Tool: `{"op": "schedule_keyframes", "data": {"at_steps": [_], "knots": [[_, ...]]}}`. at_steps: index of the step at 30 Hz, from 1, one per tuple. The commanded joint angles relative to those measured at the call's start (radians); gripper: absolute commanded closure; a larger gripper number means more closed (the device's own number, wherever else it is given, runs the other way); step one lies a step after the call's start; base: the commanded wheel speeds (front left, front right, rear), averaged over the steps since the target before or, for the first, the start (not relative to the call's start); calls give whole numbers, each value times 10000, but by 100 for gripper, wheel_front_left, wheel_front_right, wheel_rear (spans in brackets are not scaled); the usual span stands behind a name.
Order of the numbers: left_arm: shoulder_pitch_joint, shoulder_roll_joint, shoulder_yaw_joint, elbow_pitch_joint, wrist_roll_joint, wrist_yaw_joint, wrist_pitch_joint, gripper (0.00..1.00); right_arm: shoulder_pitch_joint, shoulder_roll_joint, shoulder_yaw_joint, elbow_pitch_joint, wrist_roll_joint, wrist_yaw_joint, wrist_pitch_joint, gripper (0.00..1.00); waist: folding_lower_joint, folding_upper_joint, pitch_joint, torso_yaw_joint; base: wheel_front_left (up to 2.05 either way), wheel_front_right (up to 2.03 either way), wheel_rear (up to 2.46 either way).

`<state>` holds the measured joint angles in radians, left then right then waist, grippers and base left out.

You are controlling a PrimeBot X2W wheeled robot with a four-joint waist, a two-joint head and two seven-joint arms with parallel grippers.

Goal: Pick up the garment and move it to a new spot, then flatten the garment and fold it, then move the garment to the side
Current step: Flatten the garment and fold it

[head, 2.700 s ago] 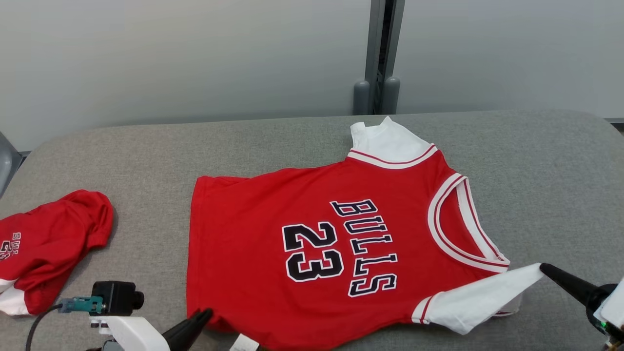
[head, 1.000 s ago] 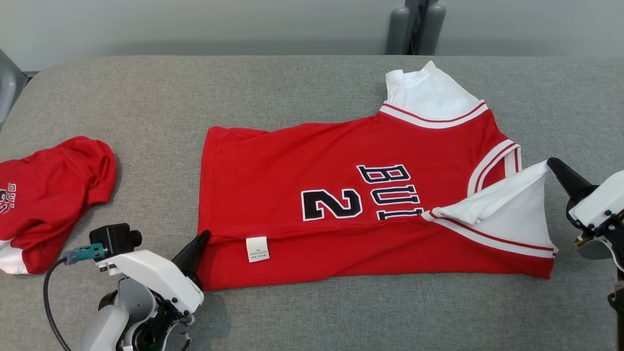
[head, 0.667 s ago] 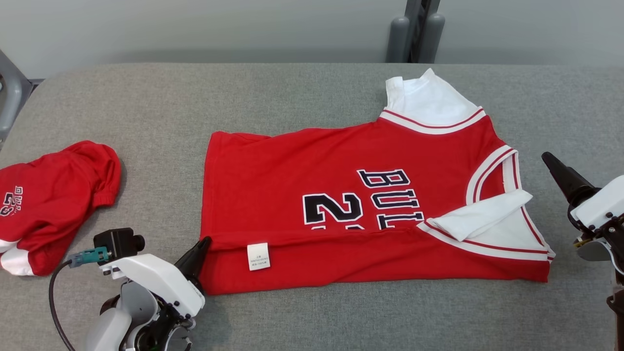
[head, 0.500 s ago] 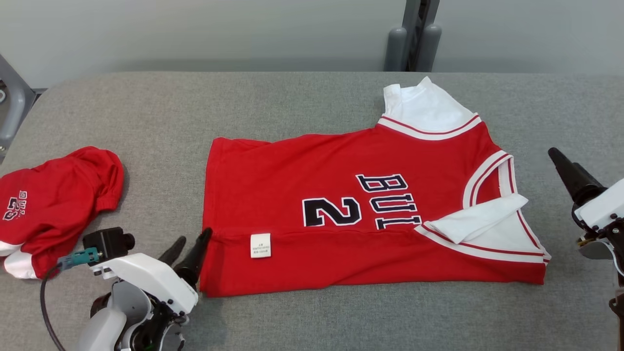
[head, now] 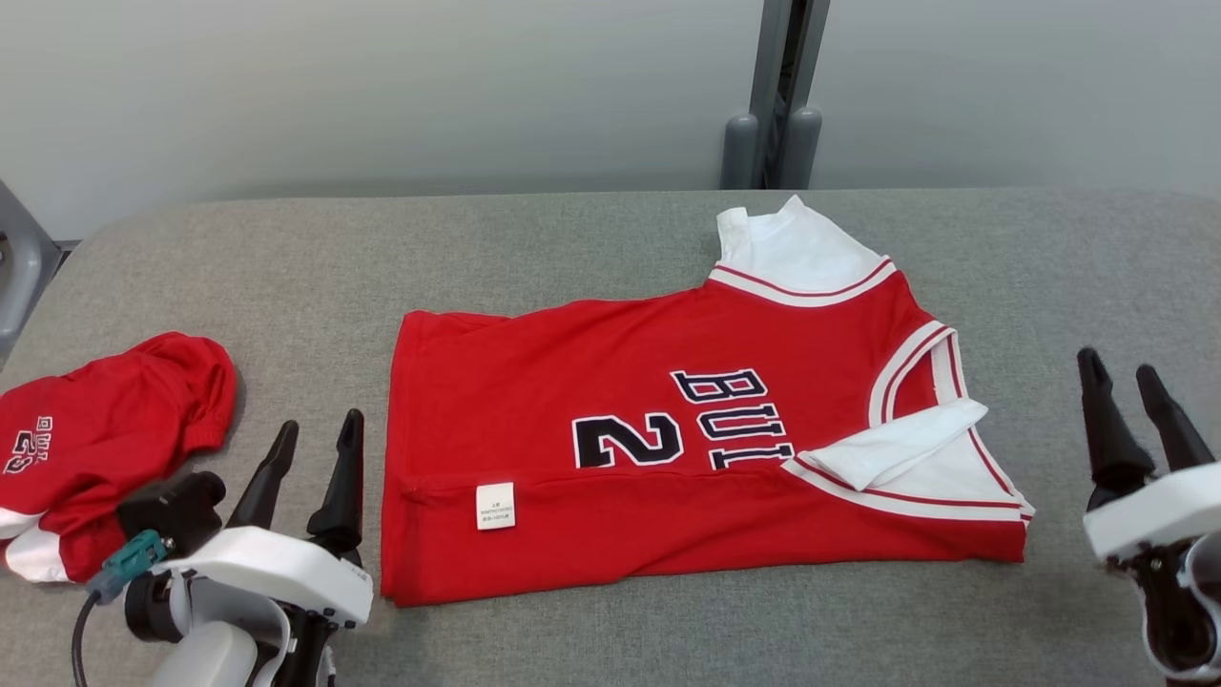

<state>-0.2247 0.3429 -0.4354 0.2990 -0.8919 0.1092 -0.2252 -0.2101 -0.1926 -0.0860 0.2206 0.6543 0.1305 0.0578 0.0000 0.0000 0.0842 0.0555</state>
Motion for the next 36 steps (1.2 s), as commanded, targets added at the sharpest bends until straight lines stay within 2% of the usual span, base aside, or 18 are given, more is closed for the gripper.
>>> {"op": "schedule_keyframes", "data": {"at_steps": [1, 7, 11, 14, 21, 31, 36], "knots": [[143, 58, 76, 33, 345, 209, -188, 0, 266, -137, 169, 50, -386, 4, -449, 0, 0, 0, -63, -51, 0, 0, 0], [665, -263, 281, 164, 1591, 622, -398, 0, 856, -22, 599, 657, -1562, 3, -1817, 0, 0, 0, -144, -106, 0, 0, 0], [1113, -575, 540, 330, 2419, 671, -400, 0, 936, 271, 677, 1338, -1887, 4, -2131, 0, 0, 0, -133, -121, 0, 0, 0], [1325, -790, 499, 944, 2772, 771, -403, 0, 891, 449, 682, 2034, -1895, 3, -1970, 0, 0, 0, -100, -120, 0, 0, 0], [999, -1064, 68, 2035, 2842, 314, -258, 0, 492, 631, 711, 3053, -1333, 4, -1886, 0, 0, 0, -16, -67, 0, 0, 0], [318, -1386, -427, 3172, 2542, -400, 524, 0, -450, 416, 1535, 4692, -1061, 4, -2122, 0, 0, 0, 207, -30, 0, 0, 0], [193, -1497, -436, 3509, 2386, -407, 755, 0, -721, 373, 1848, 5045, -883, 4, -2145, 0, 0, 0, 296, -38, 0, 0, 0]]}}
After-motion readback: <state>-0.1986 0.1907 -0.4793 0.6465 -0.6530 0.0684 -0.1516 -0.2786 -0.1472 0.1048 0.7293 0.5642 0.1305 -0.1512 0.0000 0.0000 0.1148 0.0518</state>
